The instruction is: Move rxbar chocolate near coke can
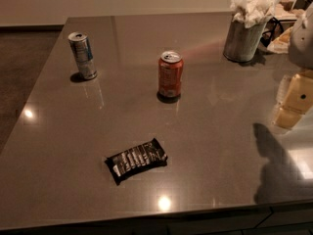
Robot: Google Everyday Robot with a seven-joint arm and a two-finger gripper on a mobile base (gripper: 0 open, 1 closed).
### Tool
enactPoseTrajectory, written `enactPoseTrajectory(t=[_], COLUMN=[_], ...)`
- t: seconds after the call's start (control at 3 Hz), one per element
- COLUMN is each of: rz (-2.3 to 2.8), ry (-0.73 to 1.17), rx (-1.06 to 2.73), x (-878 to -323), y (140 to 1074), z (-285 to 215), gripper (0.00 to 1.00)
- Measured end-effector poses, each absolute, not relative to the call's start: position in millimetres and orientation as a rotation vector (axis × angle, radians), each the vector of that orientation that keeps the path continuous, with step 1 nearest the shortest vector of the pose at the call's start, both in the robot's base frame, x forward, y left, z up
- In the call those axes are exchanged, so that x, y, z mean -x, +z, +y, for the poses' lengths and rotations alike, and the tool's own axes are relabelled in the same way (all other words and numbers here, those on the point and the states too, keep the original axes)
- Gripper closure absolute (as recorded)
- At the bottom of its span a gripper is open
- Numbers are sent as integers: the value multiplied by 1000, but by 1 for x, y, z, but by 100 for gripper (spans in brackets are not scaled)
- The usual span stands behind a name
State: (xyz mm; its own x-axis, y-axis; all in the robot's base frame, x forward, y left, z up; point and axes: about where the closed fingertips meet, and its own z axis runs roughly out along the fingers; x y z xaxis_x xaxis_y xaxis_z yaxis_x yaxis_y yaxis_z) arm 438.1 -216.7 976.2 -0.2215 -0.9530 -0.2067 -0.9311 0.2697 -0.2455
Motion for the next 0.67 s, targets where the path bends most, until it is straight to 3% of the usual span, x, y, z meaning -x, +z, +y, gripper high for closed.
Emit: enactPoseTrajectory(t=[0.67], rz=[2204], ry=[-65], rx=[1751], x=[-438], y=[974], z=[-206], gripper=[0])
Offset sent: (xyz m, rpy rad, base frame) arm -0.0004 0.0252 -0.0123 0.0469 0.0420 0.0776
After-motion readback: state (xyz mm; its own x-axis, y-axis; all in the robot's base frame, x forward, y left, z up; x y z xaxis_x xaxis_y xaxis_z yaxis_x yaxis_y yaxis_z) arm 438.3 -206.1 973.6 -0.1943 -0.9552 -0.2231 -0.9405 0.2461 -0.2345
